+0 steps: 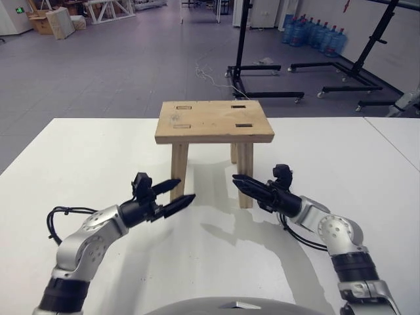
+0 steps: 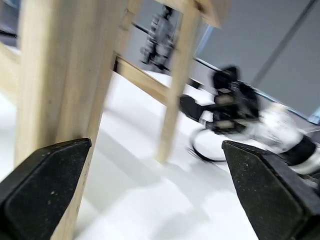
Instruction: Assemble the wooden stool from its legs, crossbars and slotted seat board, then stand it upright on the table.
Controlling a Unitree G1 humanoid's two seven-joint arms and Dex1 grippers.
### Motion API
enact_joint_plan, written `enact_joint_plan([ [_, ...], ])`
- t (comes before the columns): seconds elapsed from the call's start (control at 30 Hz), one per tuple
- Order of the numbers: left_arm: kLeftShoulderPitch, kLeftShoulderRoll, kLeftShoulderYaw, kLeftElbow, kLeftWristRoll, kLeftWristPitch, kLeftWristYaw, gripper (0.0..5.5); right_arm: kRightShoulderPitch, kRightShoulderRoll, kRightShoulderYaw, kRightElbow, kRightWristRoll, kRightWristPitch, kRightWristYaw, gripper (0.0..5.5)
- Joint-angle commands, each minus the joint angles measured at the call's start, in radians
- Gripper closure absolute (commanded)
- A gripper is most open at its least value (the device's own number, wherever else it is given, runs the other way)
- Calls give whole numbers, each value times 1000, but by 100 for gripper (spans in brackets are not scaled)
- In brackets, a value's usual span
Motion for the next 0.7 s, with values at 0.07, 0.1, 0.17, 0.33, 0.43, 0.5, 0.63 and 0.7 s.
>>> enact_joint_plan([
  [0.07, -92, -39, 12, 109, 77, -77, -2, 70, -110, 59, -15, 157, -80, -69, 45, 186],
  [0.1, -97, -47, 12, 109, 81, -82, -5, 70, -135, 73, -24, 196, -96, -94, 54, 186],
  [0.17, -103, -68, 22, 118, 85, -97, 0, 70, -170, 102, -38, 260, -136, -161, 69, 186],
  [0.33, -66, -127, 31, 86, 111, -143, 43, 70, -80, 223, -72, 179, -222, -412, 37, 186],
  [0.43, -36, -157, 50, 13, 133, -163, 125, 70, 27, 293, -61, -32, -240, -490, -36, 186],
  [0.5, -18, -175, 66, -60, 185, -210, 199, 70, 82, 340, -47, -182, -281, -548, -123, 186],
  [0.63, -22, -213, 68, -115, 516, -430, 455, 70, 80, 415, -42, -305, -545, -820, -327, 186],
  [0.7, -36, -246, 65, -128, 628, -503, 560, 70, 42, 431, -55, -281, -731, -970, -458, 186],
])
